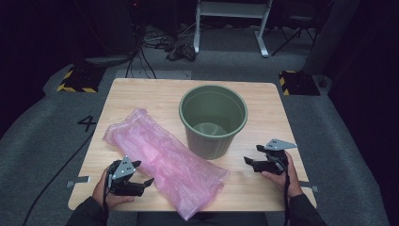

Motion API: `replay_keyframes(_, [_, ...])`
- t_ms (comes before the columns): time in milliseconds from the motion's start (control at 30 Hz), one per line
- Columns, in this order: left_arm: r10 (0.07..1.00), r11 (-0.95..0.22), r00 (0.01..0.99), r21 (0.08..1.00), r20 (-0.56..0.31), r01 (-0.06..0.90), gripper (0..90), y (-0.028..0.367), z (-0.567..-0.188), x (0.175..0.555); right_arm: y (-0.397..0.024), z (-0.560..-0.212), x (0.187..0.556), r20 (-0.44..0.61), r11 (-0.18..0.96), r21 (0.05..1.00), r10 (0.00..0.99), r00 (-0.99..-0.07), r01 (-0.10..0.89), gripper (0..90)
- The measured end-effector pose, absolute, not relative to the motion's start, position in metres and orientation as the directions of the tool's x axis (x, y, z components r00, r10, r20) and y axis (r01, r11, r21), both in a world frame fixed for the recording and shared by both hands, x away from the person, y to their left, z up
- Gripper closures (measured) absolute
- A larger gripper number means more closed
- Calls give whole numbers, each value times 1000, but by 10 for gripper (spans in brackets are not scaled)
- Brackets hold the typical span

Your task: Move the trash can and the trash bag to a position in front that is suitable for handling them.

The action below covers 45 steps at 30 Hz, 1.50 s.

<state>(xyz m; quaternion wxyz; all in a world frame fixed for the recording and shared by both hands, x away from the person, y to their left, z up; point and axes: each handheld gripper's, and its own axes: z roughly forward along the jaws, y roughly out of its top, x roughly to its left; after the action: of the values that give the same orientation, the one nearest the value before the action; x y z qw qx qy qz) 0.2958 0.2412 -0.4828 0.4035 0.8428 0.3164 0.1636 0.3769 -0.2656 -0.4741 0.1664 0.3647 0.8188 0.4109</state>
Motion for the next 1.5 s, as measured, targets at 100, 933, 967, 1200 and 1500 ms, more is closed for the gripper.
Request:
replay_keyframes(100, [631, -512, 775, 766, 28, 389, 188, 229, -486, 293, -272, -477, 369, 16, 418, 778, 732, -681, 469, 218])
replay_keyframes(933, [565, -582, 825, 719, 23, 379, 215, 167, -502, 307, -310, -494, 367, 28, 387, 751, 790, -612, 535, 222])
replay_keyframes(967, [569, -579, 822, 719, 18, 385, 215, 167, -502, 307, -310, -494, 367, 29, 385, 751, 792, -610, 536, 222])
replay_keyframes(1200, [587, -558, 810, 722, -4, 408, 273, 165, -502, 312, -309, -495, 369, 32, 383, 751, 793, -609, 538, 227])
replay_keyframes(1500, [621, -524, 784, 745, 3, 413, 600, 161, -502, 322, -305, -497, 370, 28, 390, 745, 792, -610, 541, 235])
